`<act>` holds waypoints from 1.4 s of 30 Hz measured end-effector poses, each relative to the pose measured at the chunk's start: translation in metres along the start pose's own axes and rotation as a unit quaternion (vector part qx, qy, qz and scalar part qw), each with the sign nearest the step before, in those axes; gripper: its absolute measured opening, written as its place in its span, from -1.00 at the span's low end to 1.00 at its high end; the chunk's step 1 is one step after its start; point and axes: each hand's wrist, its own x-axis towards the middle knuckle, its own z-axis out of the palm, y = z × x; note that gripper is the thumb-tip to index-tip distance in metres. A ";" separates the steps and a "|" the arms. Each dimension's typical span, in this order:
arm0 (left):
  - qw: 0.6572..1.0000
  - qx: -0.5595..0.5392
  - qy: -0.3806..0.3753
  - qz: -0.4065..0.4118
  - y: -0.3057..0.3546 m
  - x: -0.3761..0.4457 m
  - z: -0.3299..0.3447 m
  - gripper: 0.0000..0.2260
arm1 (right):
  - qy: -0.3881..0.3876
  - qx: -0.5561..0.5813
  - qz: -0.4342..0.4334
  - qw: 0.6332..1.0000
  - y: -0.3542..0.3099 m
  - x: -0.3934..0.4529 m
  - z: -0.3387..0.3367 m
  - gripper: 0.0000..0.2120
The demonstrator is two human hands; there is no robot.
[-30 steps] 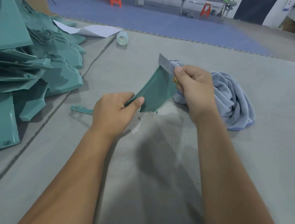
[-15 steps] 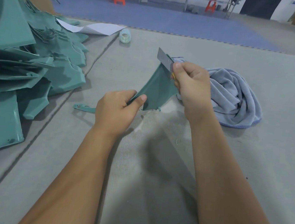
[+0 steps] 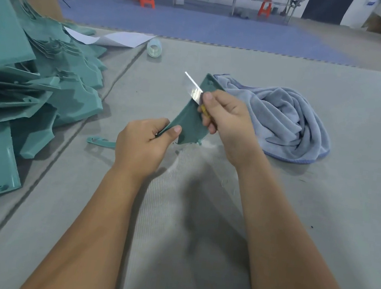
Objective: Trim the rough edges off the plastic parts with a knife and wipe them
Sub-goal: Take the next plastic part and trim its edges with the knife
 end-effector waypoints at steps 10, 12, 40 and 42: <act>0.994 -0.094 -0.043 -0.048 -0.003 0.007 -0.008 -0.57 | 0.036 0.035 0.057 0.997 0.002 0.007 -0.005 -0.68; 0.989 -0.113 -0.077 -0.051 -0.004 0.011 -0.015 -0.55 | 0.016 0.039 0.070 0.997 -0.002 0.007 -0.006 -0.67; 0.988 -0.105 -0.110 -0.035 -0.003 0.010 -0.019 -0.45 | 0.051 -0.051 0.036 0.997 -0.009 -0.004 0.007 -0.59; 0.990 -0.095 -0.100 -0.032 -0.004 0.010 -0.019 -0.47 | 0.057 -0.095 0.038 0.993 -0.012 -0.003 0.008 -0.61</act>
